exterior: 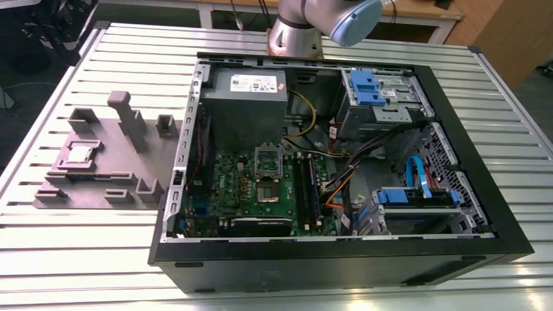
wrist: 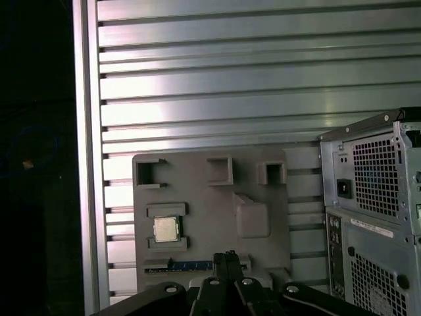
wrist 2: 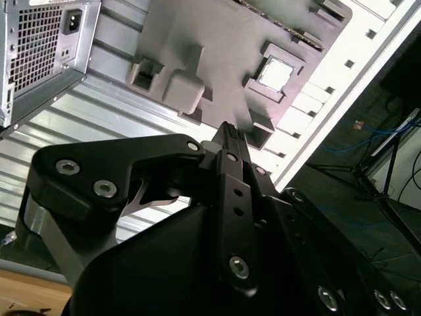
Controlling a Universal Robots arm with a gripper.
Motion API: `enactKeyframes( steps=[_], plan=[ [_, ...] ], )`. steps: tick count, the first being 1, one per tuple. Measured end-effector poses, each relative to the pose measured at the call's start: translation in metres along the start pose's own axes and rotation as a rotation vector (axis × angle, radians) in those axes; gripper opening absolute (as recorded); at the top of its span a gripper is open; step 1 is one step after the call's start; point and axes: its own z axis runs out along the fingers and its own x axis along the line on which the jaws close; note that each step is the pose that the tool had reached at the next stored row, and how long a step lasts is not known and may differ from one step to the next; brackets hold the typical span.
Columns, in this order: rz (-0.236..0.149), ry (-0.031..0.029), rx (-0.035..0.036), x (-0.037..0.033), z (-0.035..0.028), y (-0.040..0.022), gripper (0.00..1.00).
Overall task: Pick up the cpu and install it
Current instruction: 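Reach for the cpu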
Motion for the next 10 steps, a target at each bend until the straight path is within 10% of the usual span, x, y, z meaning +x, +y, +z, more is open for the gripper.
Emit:
enactKeyframes(
  steps=[10],
  plan=[
    [0.0,0.0,0.0,0.0176,0.0006,-0.0014,0.11]
  ],
)
